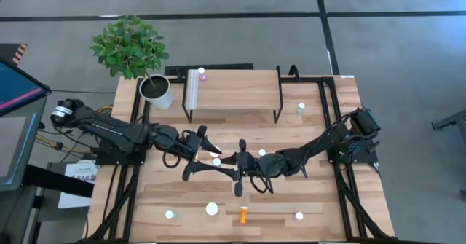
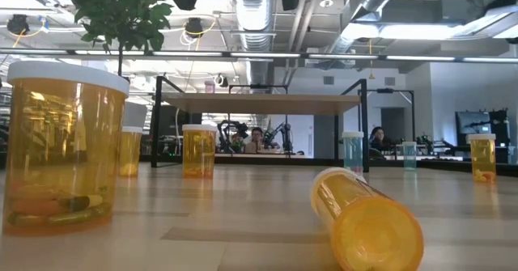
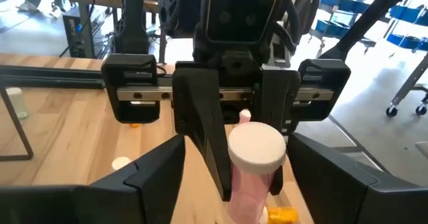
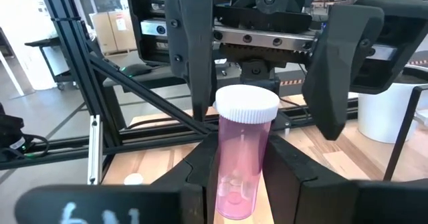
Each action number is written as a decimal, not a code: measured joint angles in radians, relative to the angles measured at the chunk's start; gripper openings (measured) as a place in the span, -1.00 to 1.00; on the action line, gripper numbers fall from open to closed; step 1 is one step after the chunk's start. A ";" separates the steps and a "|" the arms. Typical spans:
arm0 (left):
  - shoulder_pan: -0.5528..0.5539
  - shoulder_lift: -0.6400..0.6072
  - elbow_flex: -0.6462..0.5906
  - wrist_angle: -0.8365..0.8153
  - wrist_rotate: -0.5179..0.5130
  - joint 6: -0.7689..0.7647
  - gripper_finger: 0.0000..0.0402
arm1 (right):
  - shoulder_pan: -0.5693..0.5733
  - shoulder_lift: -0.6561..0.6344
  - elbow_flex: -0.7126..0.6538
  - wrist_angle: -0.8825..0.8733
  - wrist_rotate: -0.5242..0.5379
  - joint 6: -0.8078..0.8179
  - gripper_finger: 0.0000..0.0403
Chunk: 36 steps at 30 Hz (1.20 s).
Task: Pick and place medicine bottles onto shelf by color
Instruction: Put the left pink pill bottle on the shelf aligned with the other pink pill bottle
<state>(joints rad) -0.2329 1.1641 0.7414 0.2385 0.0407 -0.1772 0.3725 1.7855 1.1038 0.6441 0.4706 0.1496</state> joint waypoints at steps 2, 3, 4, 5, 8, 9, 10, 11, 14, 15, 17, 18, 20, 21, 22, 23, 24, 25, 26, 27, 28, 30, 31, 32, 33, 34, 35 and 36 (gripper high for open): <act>0.000 0.000 0.000 -0.003 0.008 0.000 0.14 | 0.000 0.000 0.000 0.000 0.000 0.002 -0.46; 0.000 0.000 0.000 -0.003 0.008 0.000 0.10 | 0.000 0.000 0.000 0.000 0.000 0.002 -0.46; 0.000 0.000 0.000 -0.003 0.008 0.000 0.05 | 0.000 0.000 0.000 0.000 0.000 0.002 -0.46; 0.000 0.000 0.000 -0.003 0.008 0.000 0.01 | 0.000 0.000 0.000 0.000 0.001 0.002 -0.46; 0.000 0.000 0.000 -0.002 0.008 0.000 -0.12 | 0.000 0.000 0.000 0.000 0.002 0.002 -0.46; -0.001 0.000 0.000 -0.002 0.009 0.000 -0.16 | 0.000 0.000 0.000 0.000 0.002 0.002 -0.46; -0.001 0.000 0.000 -0.002 0.011 0.000 -0.20 | 0.000 0.000 0.000 0.000 0.002 0.002 -0.46; -0.001 -0.001 0.000 -0.002 0.012 0.000 -0.24 | 0.000 0.000 0.000 0.000 0.002 0.002 -0.46; -0.001 -0.001 0.000 -0.001 0.014 0.001 -0.34 | 0.000 0.000 0.000 -0.001 0.003 0.002 -0.46; -0.001 -0.001 0.000 -0.001 0.015 0.000 -0.38 | 0.000 0.000 0.000 -0.001 0.004 0.005 -0.46; -0.001 -0.001 0.000 -0.001 0.015 0.000 -0.44 | 0.000 0.000 0.000 -0.001 0.004 0.006 -0.45; -0.001 -0.001 0.000 -0.001 0.015 0.000 -0.46 | 0.000 0.000 0.000 -0.001 0.004 0.006 -0.44; -0.001 -0.001 0.000 -0.001 0.014 0.000 -0.50 | 0.000 0.000 0.000 -0.001 0.004 0.005 -0.39; -0.001 -0.001 0.000 -0.001 0.013 0.000 -0.51 | 0.000 0.000 0.000 -0.001 0.004 0.005 -0.36; -0.001 -0.001 0.000 -0.001 0.013 0.000 -0.52 | 0.000 0.000 0.000 -0.001 0.004 0.006 -0.31; -0.001 -0.001 0.000 -0.001 0.009 0.000 -0.52 | 0.000 0.000 0.000 0.000 0.004 0.006 -0.26; -0.001 -0.001 0.000 -0.001 0.008 0.000 -0.52 | 0.000 0.000 0.000 0.000 0.004 0.006 -0.20; 0.000 -0.001 0.000 -0.001 0.007 0.000 -0.52 | 0.000 0.000 0.000 -0.002 0.004 0.007 -0.15; 0.000 -0.001 0.000 -0.002 0.007 0.000 -0.51 | 0.000 0.000 0.000 -0.007 0.003 0.007 -0.08; 0.000 -0.001 0.000 -0.002 0.006 0.000 -0.51 | 0.000 0.000 0.000 -0.017 0.003 0.007 -0.02; 0.000 -0.001 0.000 0.000 0.006 0.000 -0.50 | 0.001 0.000 0.000 -0.026 0.003 0.007 0.04; 0.000 -0.001 0.000 -0.001 0.006 0.000 -0.49 | 0.003 0.000 0.000 -0.041 0.002 0.007 0.15; 0.000 -0.001 0.000 -0.001 0.006 0.000 -0.49 | 0.004 0.000 0.000 -0.047 0.002 0.007 0.19; 0.000 -0.002 0.000 -0.001 0.006 0.000 -0.49 | 0.007 0.000 0.000 -0.058 0.002 0.007 0.22; 0.000 -0.007 0.000 -0.005 0.006 0.000 -0.49 | 0.007 0.000 0.000 -0.072 0.002 0.008 0.25; 0.000 -0.014 0.000 -0.010 0.003 0.000 -0.49 | 0.007 -0.001 0.000 -0.088 0.002 0.008 0.26; 0.004 -0.024 0.000 -0.015 -0.004 0.002 -0.49 | 0.008 -0.009 0.000 -0.117 0.002 0.008 0.26; 0.006 -0.037 0.000 -0.030 -0.014 0.011 -0.49 | 0.008 -0.021 0.000 -0.151 0.002 0.011 0.26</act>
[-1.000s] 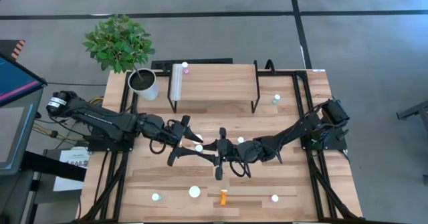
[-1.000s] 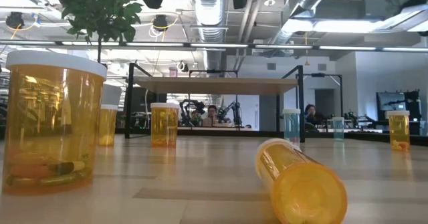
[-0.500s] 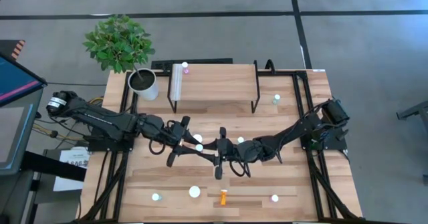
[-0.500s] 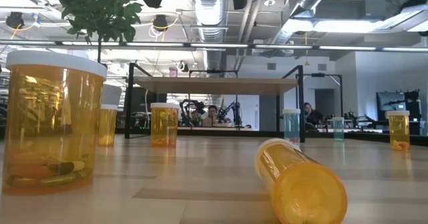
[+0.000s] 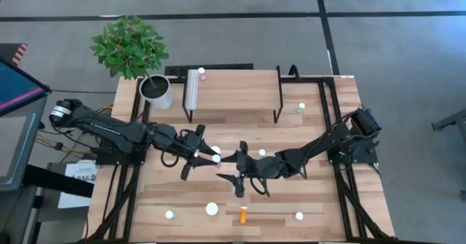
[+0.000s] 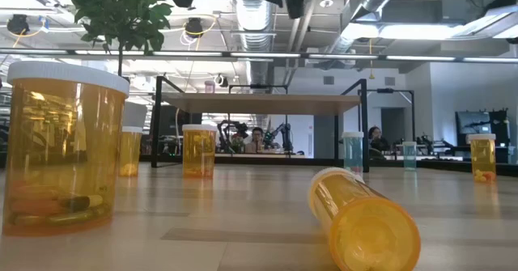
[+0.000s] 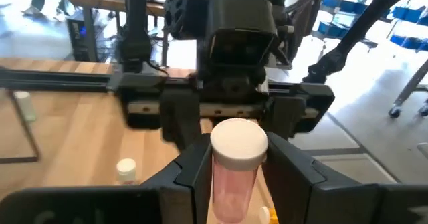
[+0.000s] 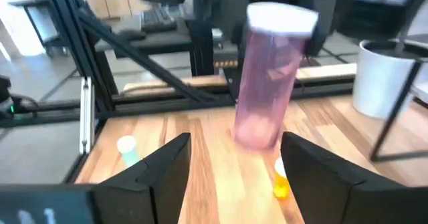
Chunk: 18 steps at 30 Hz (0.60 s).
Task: Pick and place medicine bottles onto shelf by color
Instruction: Put the left pink pill bottle on the shelf aligned with the other pink pill bottle
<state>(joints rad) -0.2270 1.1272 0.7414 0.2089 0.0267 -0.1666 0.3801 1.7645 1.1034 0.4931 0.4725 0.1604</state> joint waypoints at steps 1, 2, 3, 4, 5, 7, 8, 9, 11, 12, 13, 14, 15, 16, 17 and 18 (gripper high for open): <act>0.005 -0.015 0.000 -0.016 -0.015 0.007 -0.49 | 0.000 -0.014 0.000 -0.026 0.000 0.013 0.26; 0.010 -0.034 0.000 -0.041 -0.040 0.013 -0.49 | 0.000 -0.031 0.000 -0.058 0.003 0.031 0.26; 0.017 -0.053 0.000 -0.070 -0.073 0.019 -0.49 | 0.000 -0.052 0.000 -0.102 0.010 0.051 0.26; 0.025 -0.071 0.000 -0.084 -0.107 0.028 -0.49 | 0.001 -0.069 0.000 -0.140 0.020 0.070 0.26; 0.033 -0.092 0.000 -0.108 -0.144 0.038 -0.49 | 0.004 -0.085 0.000 -0.168 0.022 0.082 0.26; 0.055 -0.129 0.000 -0.146 -0.225 0.065 -0.49 | 0.010 -0.113 0.000 -0.202 0.027 0.094 0.26; 0.068 -0.142 0.001 -0.151 -0.269 0.083 -0.49 | 0.016 -0.125 0.000 -0.205 0.028 0.093 0.26; 0.084 -0.153 0.001 -0.164 -0.317 0.102 -0.49 | 0.022 -0.133 0.000 -0.210 0.034 0.088 0.26; 0.131 -0.160 0.001 -0.178 -0.389 0.135 -0.49 | 0.034 -0.137 0.001 -0.205 0.059 0.075 0.26; 0.159 -0.160 0.001 -0.176 -0.405 0.150 -0.49 | 0.040 -0.137 0.001 -0.209 0.077 0.069 0.26; 0.194 -0.160 0.001 -0.178 -0.406 0.159 -0.49 | 0.046 -0.136 0.000 -0.213 0.091 0.059 0.26; 0.233 -0.159 0.001 -0.178 -0.397 0.165 -0.49 | 0.051 -0.136 0.000 -0.213 0.107 0.051 0.26; 0.271 -0.156 0.001 -0.178 -0.383 0.169 -0.49 | 0.055 -0.136 0.000 -0.214 0.115 0.051 0.26; 0.311 -0.149 0.001 -0.175 -0.374 0.170 -0.49 | 0.058 -0.136 0.000 -0.218 0.123 0.052 0.26; 0.351 -0.143 0.001 -0.177 -0.366 0.171 -0.49 | 0.058 -0.136 0.000 -0.227 0.130 0.052 0.26; 0.392 -0.142 0.000 -0.185 -0.363 0.171 -0.49 | 0.058 -0.136 0.000 -0.232 0.135 0.051 0.26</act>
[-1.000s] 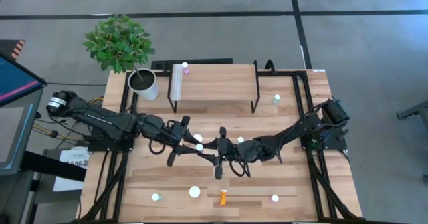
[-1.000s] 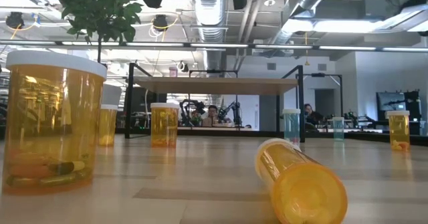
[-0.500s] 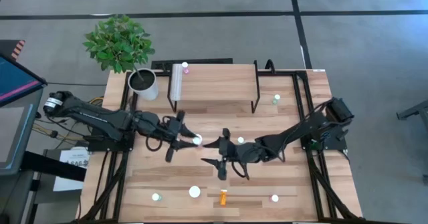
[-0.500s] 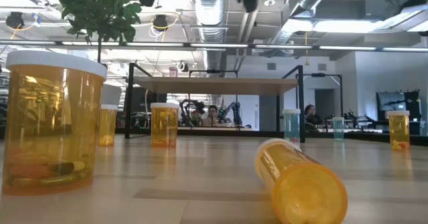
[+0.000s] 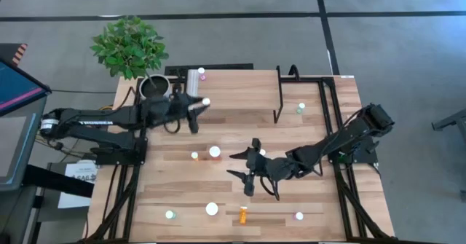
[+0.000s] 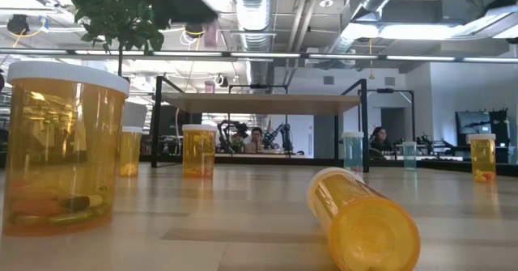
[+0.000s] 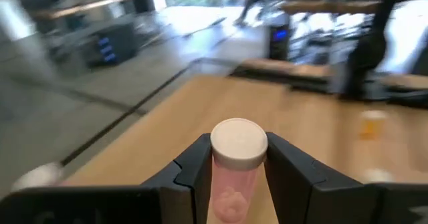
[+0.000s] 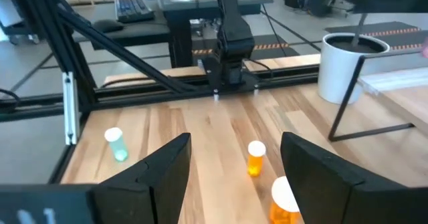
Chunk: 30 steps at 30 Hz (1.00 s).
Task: Pick and place medicine bottles onto shelf by color
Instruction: Put the left pink pill bottle on the shelf aligned with the other pink pill bottle
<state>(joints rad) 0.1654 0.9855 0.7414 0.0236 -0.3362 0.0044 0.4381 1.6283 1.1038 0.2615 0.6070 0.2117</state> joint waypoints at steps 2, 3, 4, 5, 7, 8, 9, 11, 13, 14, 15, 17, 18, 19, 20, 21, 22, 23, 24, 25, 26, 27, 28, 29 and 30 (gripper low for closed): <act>0.082 0.012 0.000 0.019 0.023 0.000 -0.49 | 0.000 0.000 0.000 0.003 0.001 0.000 0.26; 0.122 0.018 0.002 0.018 0.051 -0.001 -0.49 | 0.000 0.000 0.000 0.006 0.001 0.000 0.26; 0.163 0.026 0.001 0.004 0.084 -0.010 -0.49 | 0.000 0.000 0.000 0.006 0.001 0.000 0.26; 0.200 0.036 0.000 0.002 0.122 -0.019 -0.49 | 0.000 0.000 0.000 0.006 0.001 0.000 0.26; 0.261 0.061 0.000 0.009 0.205 -0.047 -0.49 | 0.000 0.000 0.000 0.006 0.001 -0.001 0.26; 0.283 0.075 0.000 0.013 0.239 -0.053 -0.49 | 0.000 0.000 0.000 0.006 0.001 -0.001 0.26; 0.300 0.087 0.000 0.016 0.265 -0.054 -0.49 | 0.000 0.000 0.000 0.006 0.001 -0.001 0.26; 0.324 0.118 0.000 0.031 0.276 -0.052 -0.49 | 0.000 0.000 0.000 0.007 0.001 -0.001 0.26; 0.346 0.148 0.000 0.031 0.275 -0.052 -0.49 | 0.000 0.000 0.000 0.008 0.001 -0.001 0.26; 0.357 0.162 0.000 0.032 0.274 -0.052 -0.49 | 0.000 0.000 0.000 0.008 0.001 -0.001 0.26; 0.367 0.173 0.000 0.032 0.272 -0.052 -0.49 | 0.000 0.000 0.000 0.008 0.001 -0.001 0.26; 0.386 0.193 0.000 0.035 0.270 -0.054 -0.49 | 0.000 0.000 0.000 0.009 0.001 0.001 0.26; 0.394 0.202 0.000 0.035 0.269 -0.056 -0.49 | 0.000 0.000 0.000 0.008 0.001 0.004 0.26; 0.401 0.209 0.000 0.033 0.270 -0.063 -0.49 | 0.000 0.000 0.000 0.008 0.001 0.006 0.26; 0.409 0.212 0.000 0.032 0.270 -0.069 -0.49 | 0.000 0.000 0.000 0.008 0.001 0.009 0.26; 0.416 0.212 0.000 0.033 0.270 -0.076 -0.49 | 0.001 0.000 0.000 0.008 0.001 0.009 0.26; 0.420 0.211 0.000 0.036 0.270 -0.077 -0.49 | 0.003 0.000 0.000 0.008 0.001 0.010 0.26; 0.422 0.208 0.000 0.039 0.270 -0.078 -0.49 | 0.005 0.000 0.000 0.008 0.001 0.014 0.26; 0.422 0.204 0.000 0.038 0.270 -0.079 -0.49 | 0.006 0.000 0.000 0.008 0.000 0.016 0.26; 0.422 0.198 0.000 0.038 0.269 -0.079 -0.49 | 0.007 0.000 0.000 0.008 0.000 0.016 0.26; 0.422 0.192 -0.001 0.038 0.270 -0.079 -0.49 | 0.010 0.000 0.000 0.008 0.000 0.017 0.26; 0.421 0.184 -0.004 0.044 0.270 -0.079 -0.49 | 0.014 0.000 0.000 0.008 0.000 0.017 0.26; 0.420 0.173 -0.013 0.049 0.272 -0.083 -0.49 | 0.015 0.000 0.000 0.008 0.000 0.017 0.26; 0.420 0.164 -0.025 0.058 0.272 -0.091 -0.49 | 0.016 0.000 0.000 0.008 0.000 0.018 0.26; 0.420 0.152 -0.046 0.076 0.271 -0.099 -0.49 | 0.016 0.000 0.000 0.008 0.000 0.021 0.26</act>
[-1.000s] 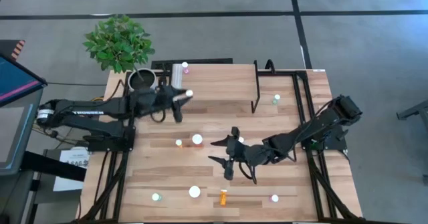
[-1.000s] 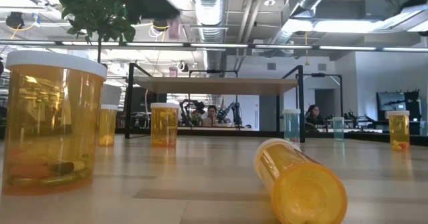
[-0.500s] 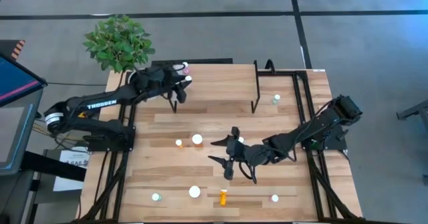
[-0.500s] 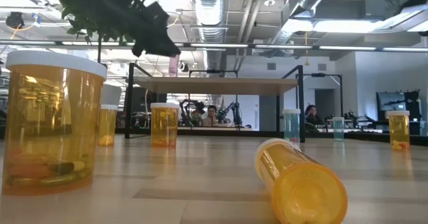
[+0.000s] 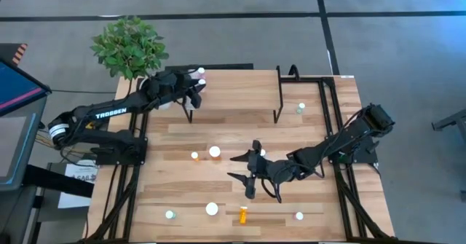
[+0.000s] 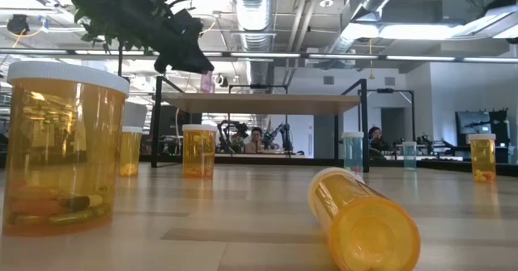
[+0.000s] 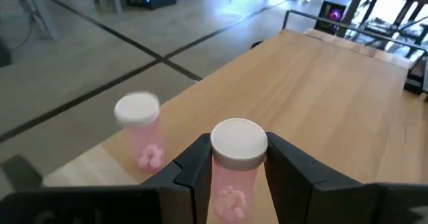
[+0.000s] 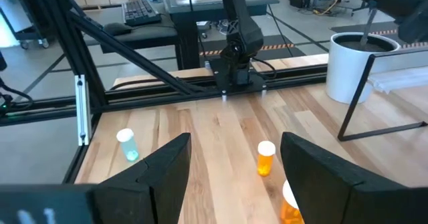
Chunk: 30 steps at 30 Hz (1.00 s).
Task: Pick and place medicine bottles onto shelf by color
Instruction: Put the left pink pill bottle on the shelf aligned with the other pink pill bottle
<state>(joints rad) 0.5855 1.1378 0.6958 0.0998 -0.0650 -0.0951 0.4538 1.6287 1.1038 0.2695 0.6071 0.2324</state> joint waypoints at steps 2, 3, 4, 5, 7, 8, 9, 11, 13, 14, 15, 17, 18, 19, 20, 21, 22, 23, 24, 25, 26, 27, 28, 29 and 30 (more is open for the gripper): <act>0.000 -0.026 -0.055 0.058 0.000 -0.023 -0.49 | 0.000 0.000 0.000 0.000 0.000 0.003 0.26; 0.000 -0.037 -0.083 0.095 -0.001 -0.031 -0.49 | 0.000 0.000 0.000 0.000 0.000 0.004 0.26; 0.000 -0.048 -0.109 0.134 -0.001 -0.038 -0.49 | 0.000 0.000 0.000 0.000 0.000 0.004 0.26; 0.000 -0.058 -0.129 0.161 -0.001 -0.044 -0.49 | 0.000 0.000 0.000 0.000 0.000 0.005 0.26; 0.000 -0.070 -0.157 0.203 -0.002 -0.050 -0.49 | -0.001 0.000 0.000 0.003 0.000 0.006 0.26; 0.000 -0.072 -0.165 0.218 -0.001 -0.052 -0.49 | -0.001 0.000 0.000 0.007 0.000 0.006 0.26; 0.000 -0.073 -0.170 0.231 -0.001 -0.052 -0.49 | -0.004 0.000 0.000 0.010 0.000 0.006 0.26; 0.000 -0.073 -0.172 0.234 -0.001 -0.052 -0.49 | -0.007 0.000 0.000 0.011 0.000 0.006 0.26; 0.000 -0.071 -0.172 0.232 -0.002 -0.045 -0.49 | -0.012 0.000 0.000 0.010 0.000 0.006 0.26; 0.000 -0.069 -0.172 0.233 -0.002 -0.045 -0.49 | -0.012 0.000 0.000 0.010 0.000 0.006 0.26; 0.000 -0.069 -0.172 0.233 -0.002 -0.045 -0.48 | -0.014 0.000 0.000 0.010 0.000 0.006 0.26; 0.001 -0.068 -0.173 0.236 -0.002 -0.037 -0.47 | -0.018 0.000 0.000 0.010 0.000 0.006 0.26; 0.001 -0.068 -0.172 0.237 -0.002 -0.032 -0.46 | -0.019 0.000 0.000 0.010 0.000 0.005 0.26; 0.001 -0.064 -0.172 0.239 -0.003 -0.030 -0.45 | -0.019 0.000 0.000 0.010 0.000 0.006 0.26; 0.001 -0.056 -0.172 0.246 -0.006 -0.031 -0.44 | -0.019 0.000 0.000 0.010 0.000 0.005 0.26; 0.001 -0.047 -0.172 0.245 -0.013 -0.032 -0.43 | -0.019 0.000 0.000 0.009 0.000 0.005 0.26; 0.001 -0.038 -0.173 0.245 -0.024 -0.032 -0.42 | -0.019 0.000 0.000 0.010 0.000 0.005 0.26; 0.001 -0.029 -0.173 0.255 -0.030 -0.032 -0.42 | -0.019 0.000 0.000 0.010 0.000 0.005 0.26; 0.001 -0.021 -0.173 0.258 -0.030 -0.032 -0.41 | -0.019 0.001 0.000 0.009 0.000 0.005 0.26; 0.001 -0.012 -0.173 0.263 -0.031 -0.032 -0.41 | -0.019 0.001 0.000 0.009 0.000 0.005 0.26; 0.001 -0.003 -0.173 0.270 -0.030 -0.032 -0.41 | -0.019 0.001 0.000 0.009 0.000 0.005 0.26; 0.001 0.004 -0.172 0.277 -0.030 -0.032 -0.41 | -0.019 0.000 0.000 0.009 0.000 0.005 0.26; 0.001 0.009 -0.172 0.281 -0.029 -0.032 -0.41 | -0.018 0.001 0.000 0.009 0.000 0.005 0.26; 0.001 0.012 -0.172 0.283 -0.029 -0.032 -0.41 | -0.018 0.001 0.000 0.008 0.000 0.005 0.26; 0.001 0.014 -0.172 0.284 -0.029 -0.032 -0.41 | -0.018 0.001 0.000 0.008 0.000 0.005 0.26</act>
<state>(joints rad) 0.5861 1.1521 0.5240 0.3840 -0.0940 -0.1268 0.4358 1.6293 1.1038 0.2779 0.6071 0.2376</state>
